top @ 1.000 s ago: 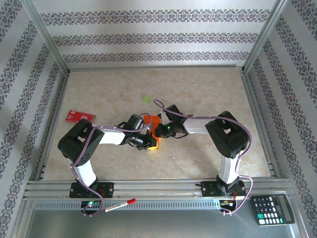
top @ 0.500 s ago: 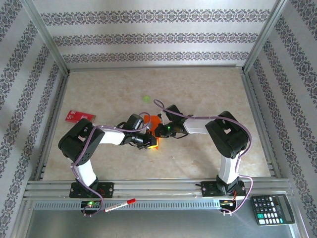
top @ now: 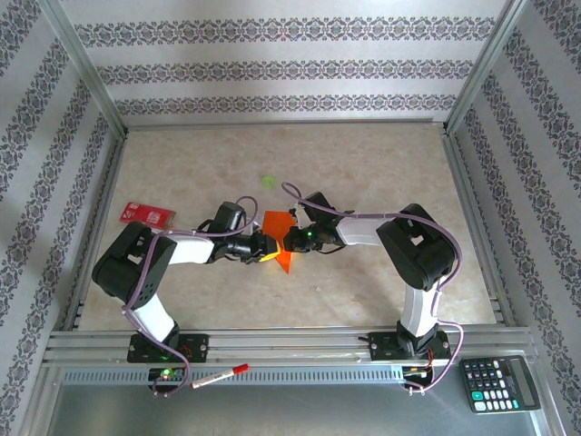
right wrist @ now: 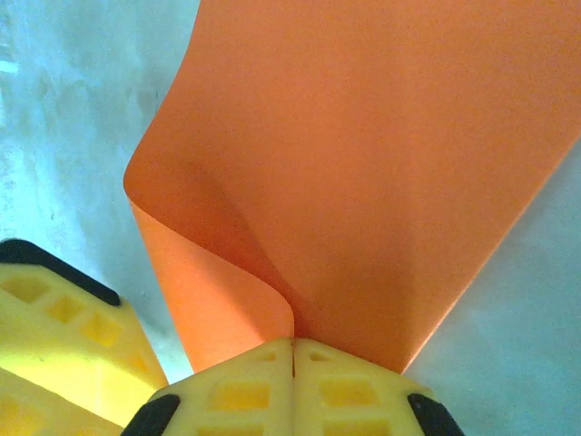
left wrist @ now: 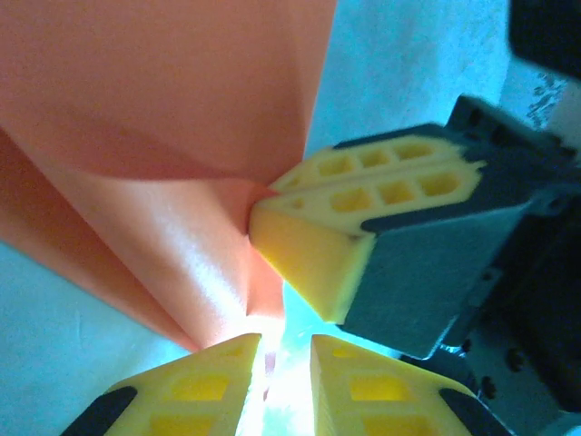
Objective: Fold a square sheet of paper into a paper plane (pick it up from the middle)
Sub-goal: Third fold the triangle at the center of the table.
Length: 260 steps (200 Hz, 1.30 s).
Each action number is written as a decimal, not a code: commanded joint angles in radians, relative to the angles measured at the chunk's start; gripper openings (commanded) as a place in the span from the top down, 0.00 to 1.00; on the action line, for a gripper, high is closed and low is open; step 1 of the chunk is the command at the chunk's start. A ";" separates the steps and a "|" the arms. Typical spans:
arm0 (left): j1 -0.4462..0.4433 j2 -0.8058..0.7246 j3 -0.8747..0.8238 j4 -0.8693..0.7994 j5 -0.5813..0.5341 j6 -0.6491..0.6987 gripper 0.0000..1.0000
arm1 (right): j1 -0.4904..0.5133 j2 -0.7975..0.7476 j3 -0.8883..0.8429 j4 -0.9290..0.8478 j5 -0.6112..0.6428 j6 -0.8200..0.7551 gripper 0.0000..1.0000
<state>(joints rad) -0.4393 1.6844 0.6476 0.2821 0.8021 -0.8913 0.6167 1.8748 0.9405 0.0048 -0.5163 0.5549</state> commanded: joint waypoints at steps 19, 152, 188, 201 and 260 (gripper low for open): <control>0.028 -0.004 0.052 -0.049 0.001 0.040 0.80 | -0.013 0.052 -0.046 -0.090 0.084 0.005 0.99; 0.033 0.115 0.182 -0.293 -0.111 0.213 0.81 | -0.014 0.056 -0.045 -0.087 0.081 0.005 0.99; 0.033 0.115 0.160 -0.297 -0.124 0.221 0.81 | -0.015 0.060 -0.049 -0.085 0.081 0.005 0.99; 0.032 0.117 0.158 -0.303 -0.134 0.228 0.81 | -0.015 0.060 -0.048 -0.085 0.081 0.005 0.99; 0.032 0.151 0.151 -0.310 -0.166 0.244 0.83 | -0.018 0.050 -0.027 -0.100 0.075 -0.006 0.96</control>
<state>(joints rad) -0.4168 1.7889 0.8104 0.0463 0.7059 -0.6838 0.6121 1.8748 0.9386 0.0082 -0.5251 0.5545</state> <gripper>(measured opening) 0.182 0.042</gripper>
